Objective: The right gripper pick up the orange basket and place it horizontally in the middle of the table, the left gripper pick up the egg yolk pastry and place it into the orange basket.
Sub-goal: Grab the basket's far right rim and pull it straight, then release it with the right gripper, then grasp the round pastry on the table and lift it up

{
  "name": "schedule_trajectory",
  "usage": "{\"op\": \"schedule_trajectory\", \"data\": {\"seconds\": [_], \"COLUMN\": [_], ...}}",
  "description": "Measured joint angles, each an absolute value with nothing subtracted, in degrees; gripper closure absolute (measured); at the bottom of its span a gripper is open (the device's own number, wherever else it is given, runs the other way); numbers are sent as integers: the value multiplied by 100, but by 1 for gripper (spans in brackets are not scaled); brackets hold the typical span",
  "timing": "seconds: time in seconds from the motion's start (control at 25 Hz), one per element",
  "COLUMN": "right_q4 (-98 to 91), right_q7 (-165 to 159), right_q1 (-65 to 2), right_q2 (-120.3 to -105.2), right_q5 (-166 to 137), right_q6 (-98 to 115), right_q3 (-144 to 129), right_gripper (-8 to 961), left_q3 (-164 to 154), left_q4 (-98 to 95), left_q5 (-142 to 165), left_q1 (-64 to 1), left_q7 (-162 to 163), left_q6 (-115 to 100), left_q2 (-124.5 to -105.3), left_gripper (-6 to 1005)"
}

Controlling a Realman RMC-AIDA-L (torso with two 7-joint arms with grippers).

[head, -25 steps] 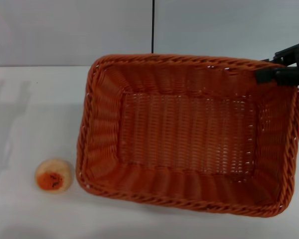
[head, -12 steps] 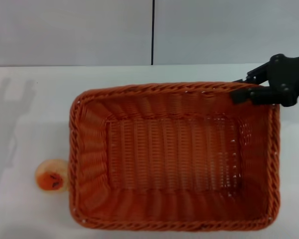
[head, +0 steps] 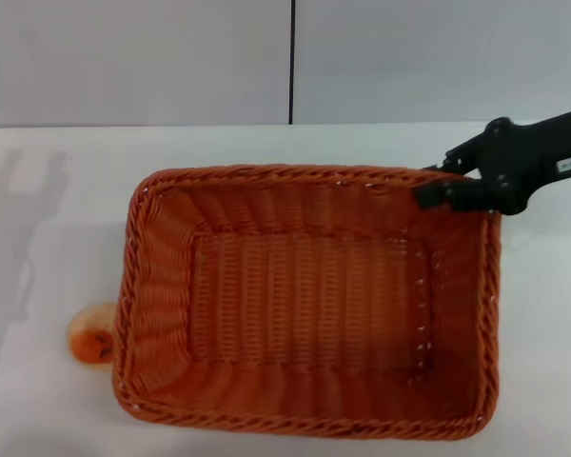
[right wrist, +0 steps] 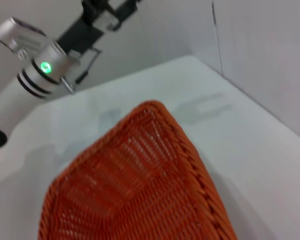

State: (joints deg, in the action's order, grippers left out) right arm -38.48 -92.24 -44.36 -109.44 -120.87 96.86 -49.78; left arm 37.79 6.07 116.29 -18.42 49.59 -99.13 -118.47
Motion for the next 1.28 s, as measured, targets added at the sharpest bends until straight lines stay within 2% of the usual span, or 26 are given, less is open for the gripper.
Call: {"op": "schedule_trajectory", "data": {"seconds": [0.68, 0.8, 0.84, 0.88, 1.04, 1.08, 1.16, 1.28], "right_q4": [-3956, -3946, -3927, -3927, -3681, -3681, -3459, -3165], "right_q7": [-8397, -7774, -7450, -7450, -6833, -6833, -6656, -6537], "right_q1": [-4271, -3913, -3566, -3566, -2656, -2656, -2364, -2054], "right_q2": [-11137, -11213, -11285, -11285, -11496, -11496, -11521, -11503], "right_q5": [-11738, -10903, -10164, -10164, -8545, -8545, -8075, -7639], "right_q6": [9140, 9108, 9078, 9078, 9009, 9009, 9015, 9025], "right_q3": [-3870, -3233, -2968, -2968, -2624, -2624, -2566, -2540], "right_gripper": [564, 542, 535, 527, 520, 520, 520, 520], "left_q3": [3732, 3635, 3586, 3586, 2998, 2998, 2169, 1990], "left_q4": [606, 580, 505, 505, -40, -40, -747, -886], "left_q5": [11627, 11628, 11628, 11628, 11629, 11629, 11633, 11632], "left_q1": [-1866, -1886, -1886, -1886, -1968, -1968, -2062, -2068], "left_q7": [4922, 4917, 4935, 4935, 5140, 5140, 5476, 5559], "left_q6": [-9745, -9737, -9737, -9737, -9853, -9853, -9974, -9997], "left_q2": [-11847, -11829, -11811, -11811, -11701, -11701, -11559, -11524], "left_gripper": [187, 188, 188, 188, 188, 188, 188, 189]}}
